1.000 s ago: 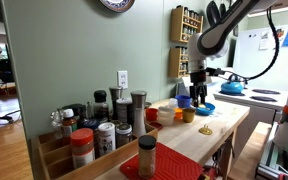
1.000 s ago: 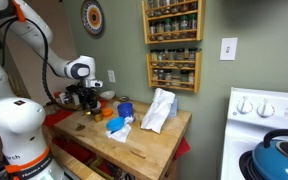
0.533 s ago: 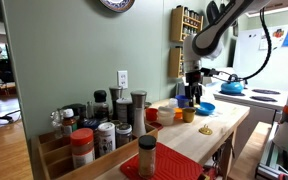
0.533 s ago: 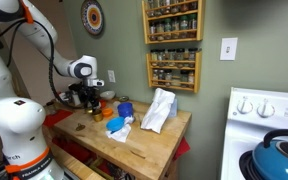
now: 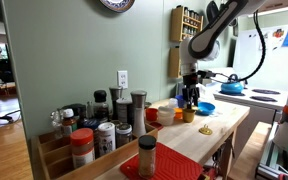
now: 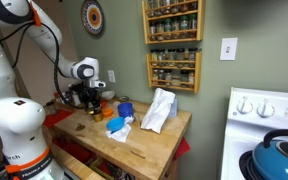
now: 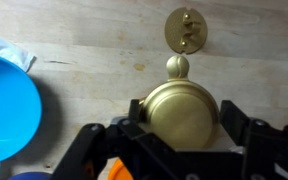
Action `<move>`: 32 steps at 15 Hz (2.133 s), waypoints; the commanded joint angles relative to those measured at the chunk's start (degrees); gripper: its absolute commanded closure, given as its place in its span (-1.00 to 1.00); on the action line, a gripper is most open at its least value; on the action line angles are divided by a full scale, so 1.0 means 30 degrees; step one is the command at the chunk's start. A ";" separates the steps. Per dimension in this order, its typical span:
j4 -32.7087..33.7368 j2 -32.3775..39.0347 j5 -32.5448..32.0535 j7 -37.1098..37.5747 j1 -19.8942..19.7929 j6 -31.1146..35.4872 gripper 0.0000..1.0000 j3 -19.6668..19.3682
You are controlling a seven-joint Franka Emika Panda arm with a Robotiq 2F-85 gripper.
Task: Pick up the laying gold cup and position it upright on the counter top, pick up the gold lid on the right and use it to cover the gold cup
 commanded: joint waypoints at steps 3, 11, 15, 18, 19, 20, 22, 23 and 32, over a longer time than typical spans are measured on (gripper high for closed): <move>0.0596 0.0866 -0.1071 0.0670 -0.0142 0.0268 -0.32 0.0097; 0.0881 0.1368 -0.2263 0.1572 -0.0239 0.0300 -0.29 0.0042; 0.1029 0.1591 -0.2501 0.1796 -0.0208 0.0294 -0.28 0.0045; 0.1078 0.1706 -0.2546 0.1844 -0.0191 0.0342 -0.28 0.0045; 0.1089 0.1738 -0.2562 0.1870 -0.0182 0.0368 -0.27 0.0051; 0.1092 0.1774 -0.2586 0.1906 -0.0176 0.0397 -0.28 0.0053; 0.1091 0.1815 -0.2575 0.1944 -0.0166 0.0462 -0.27 0.0057; 0.1099 0.1838 -0.2550 0.1938 -0.0163 0.0484 -0.27 0.0058; 0.1165 0.2106 -0.2620 0.2186 -0.0121 0.0718 -0.27 0.0063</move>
